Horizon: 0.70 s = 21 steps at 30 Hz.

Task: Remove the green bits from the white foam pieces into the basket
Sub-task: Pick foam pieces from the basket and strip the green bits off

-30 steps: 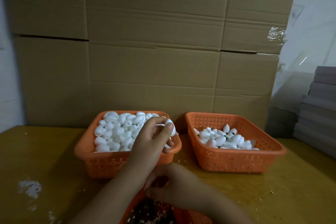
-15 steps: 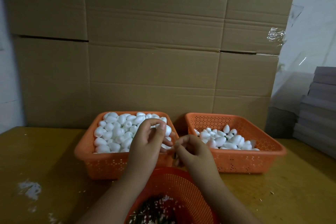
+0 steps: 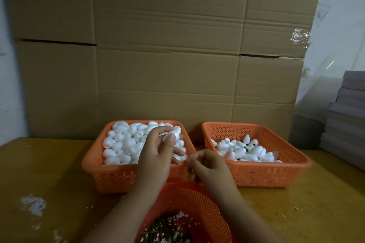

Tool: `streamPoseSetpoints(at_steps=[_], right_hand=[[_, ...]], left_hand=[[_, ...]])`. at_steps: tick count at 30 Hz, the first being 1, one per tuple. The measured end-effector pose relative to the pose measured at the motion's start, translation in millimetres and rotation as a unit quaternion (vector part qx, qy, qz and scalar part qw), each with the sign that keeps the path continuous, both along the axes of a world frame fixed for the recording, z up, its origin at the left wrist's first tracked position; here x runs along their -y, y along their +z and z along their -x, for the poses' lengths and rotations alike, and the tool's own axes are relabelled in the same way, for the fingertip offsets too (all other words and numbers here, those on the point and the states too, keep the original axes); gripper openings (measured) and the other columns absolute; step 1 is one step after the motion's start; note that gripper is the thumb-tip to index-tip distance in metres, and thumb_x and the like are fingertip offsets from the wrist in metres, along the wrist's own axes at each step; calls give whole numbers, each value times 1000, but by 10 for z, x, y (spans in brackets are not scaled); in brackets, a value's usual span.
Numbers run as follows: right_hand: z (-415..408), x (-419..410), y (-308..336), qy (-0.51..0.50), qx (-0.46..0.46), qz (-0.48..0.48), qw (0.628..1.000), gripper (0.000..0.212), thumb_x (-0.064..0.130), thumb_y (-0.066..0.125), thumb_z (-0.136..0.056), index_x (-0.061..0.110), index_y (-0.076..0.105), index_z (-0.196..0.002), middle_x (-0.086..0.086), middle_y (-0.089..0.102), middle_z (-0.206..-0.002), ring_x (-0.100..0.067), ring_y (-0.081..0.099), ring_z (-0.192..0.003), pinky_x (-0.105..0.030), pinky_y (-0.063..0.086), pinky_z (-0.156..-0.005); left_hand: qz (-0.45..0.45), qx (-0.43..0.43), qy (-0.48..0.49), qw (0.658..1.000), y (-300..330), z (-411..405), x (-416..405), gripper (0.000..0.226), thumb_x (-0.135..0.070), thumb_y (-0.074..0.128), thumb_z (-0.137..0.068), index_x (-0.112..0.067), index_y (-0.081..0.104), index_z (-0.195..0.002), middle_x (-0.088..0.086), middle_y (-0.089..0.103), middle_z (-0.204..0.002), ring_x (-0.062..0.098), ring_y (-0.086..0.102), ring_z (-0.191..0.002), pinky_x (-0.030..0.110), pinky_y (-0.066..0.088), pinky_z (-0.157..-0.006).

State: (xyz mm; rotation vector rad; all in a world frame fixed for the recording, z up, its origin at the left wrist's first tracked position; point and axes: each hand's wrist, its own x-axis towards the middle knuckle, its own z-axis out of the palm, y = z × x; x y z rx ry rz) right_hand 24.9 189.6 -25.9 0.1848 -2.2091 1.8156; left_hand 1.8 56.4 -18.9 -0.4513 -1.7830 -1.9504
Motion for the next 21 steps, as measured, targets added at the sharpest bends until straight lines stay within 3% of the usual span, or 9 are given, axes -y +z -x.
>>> streamPoseSetpoints(at_steps=[4, 7, 11, 14, 21], right_hand=[[4, 1, 1, -4, -5, -11, 1000, 3, 8, 62, -90, 6, 64, -88, -4, 66, -67, -11, 60, -54, -24, 49, -57], [0, -3, 2, -3, -6, -10, 1000, 3, 7, 62, -90, 5, 63, -89, -5, 66, -67, -12, 60, -53, -26, 49, -58], [3, 1, 2, -2, -6, -8, 1000, 3, 7, 62, -90, 4, 63, -90, -8, 66, -70, -13, 60, -54, -27, 50, -59], [13, 2, -4, 1, -6, -10, 1000, 4, 8, 62, -91, 4, 63, -90, -6, 67, -69, -12, 60, -54, -26, 50, -58], [18, -1, -17, 1, -5, -2, 1000, 3, 7, 62, -91, 4, 63, -89, -3, 66, -66, -10, 59, -51, -23, 48, -55]], left_hand=[[18, -2, -3, 1000, 23, -18, -18, 25, -47, 50, -86, -24, 58, -93, 4, 72, -74, 16, 63, -54, 25, 50, -53], [19, -7, -12, 1000, 36, -34, -6, 26, -51, 55, -82, -25, 61, -87, 3, 67, -67, 13, 56, -50, 23, 46, -51], [11, -1, -10, 1000, 31, -24, -6, 8, -27, 65, -90, -26, 58, -94, 4, 71, -74, 10, 59, -52, 22, 48, -50], [23, 3, -2, 1000, 18, -16, -14, 20, -11, 66, -90, -25, 54, -95, 6, 71, -80, 9, 64, -58, 22, 49, -52], [31, 21, -1, 999, 26, -46, -13, 30, 1, 71, -84, -23, 55, -91, -12, 69, -94, 11, 68, -85, 45, 55, -74]])
